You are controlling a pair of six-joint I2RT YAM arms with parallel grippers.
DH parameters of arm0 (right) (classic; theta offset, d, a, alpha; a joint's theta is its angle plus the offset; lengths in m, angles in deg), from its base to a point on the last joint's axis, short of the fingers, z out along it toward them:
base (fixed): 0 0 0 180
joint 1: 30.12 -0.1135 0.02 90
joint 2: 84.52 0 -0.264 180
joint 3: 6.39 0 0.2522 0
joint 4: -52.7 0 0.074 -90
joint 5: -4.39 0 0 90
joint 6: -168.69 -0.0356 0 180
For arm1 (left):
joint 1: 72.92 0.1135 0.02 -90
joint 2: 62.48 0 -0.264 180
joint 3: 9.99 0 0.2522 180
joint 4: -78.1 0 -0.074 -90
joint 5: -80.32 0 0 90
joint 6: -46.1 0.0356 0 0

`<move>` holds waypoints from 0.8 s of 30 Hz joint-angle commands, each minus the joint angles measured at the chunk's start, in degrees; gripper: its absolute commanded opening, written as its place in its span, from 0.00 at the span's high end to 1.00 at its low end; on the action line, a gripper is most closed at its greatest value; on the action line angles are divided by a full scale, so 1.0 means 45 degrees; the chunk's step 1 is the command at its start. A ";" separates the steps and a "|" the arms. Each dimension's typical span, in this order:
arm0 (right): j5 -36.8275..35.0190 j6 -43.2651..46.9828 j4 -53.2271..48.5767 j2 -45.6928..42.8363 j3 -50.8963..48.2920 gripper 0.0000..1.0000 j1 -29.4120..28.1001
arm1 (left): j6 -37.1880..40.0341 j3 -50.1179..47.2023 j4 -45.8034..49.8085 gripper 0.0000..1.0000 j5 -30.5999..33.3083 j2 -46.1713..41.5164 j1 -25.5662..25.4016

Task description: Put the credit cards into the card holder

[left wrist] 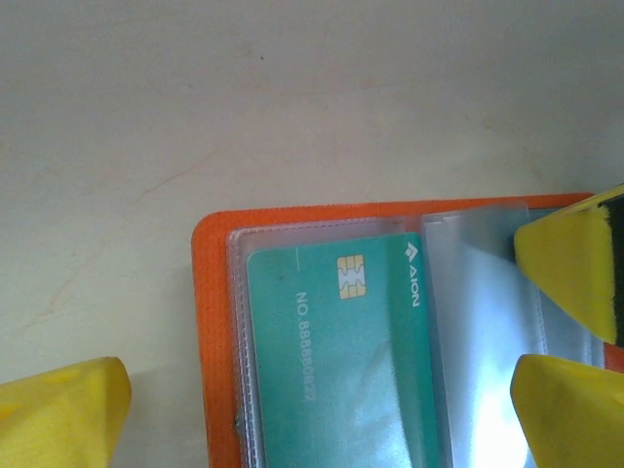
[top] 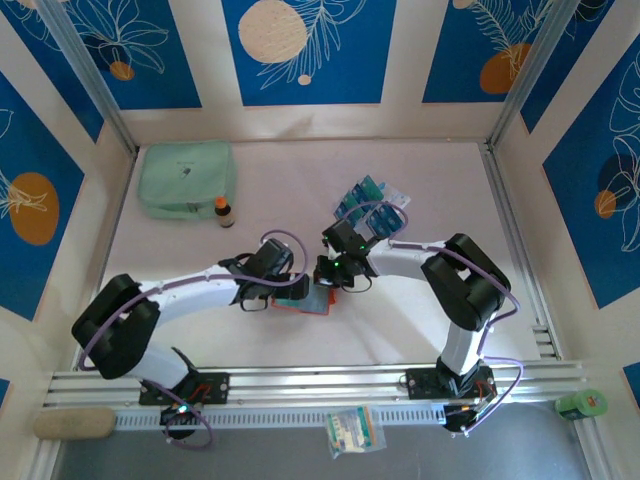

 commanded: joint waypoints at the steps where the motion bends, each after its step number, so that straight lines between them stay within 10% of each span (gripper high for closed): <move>1: 0.0357 -0.0232 -0.0058 0.0147 -0.0124 0.99 0.0044 | 0.0261 -0.0288 -0.0268 0.00 -0.0162 0.0198 -0.0158; 24: 0.0133 -0.0600 0.0098 -0.1626 -0.0905 0.82 0.0269 | 0.0246 -0.0909 -0.0747 0.07 -0.0045 0.0624 -0.0206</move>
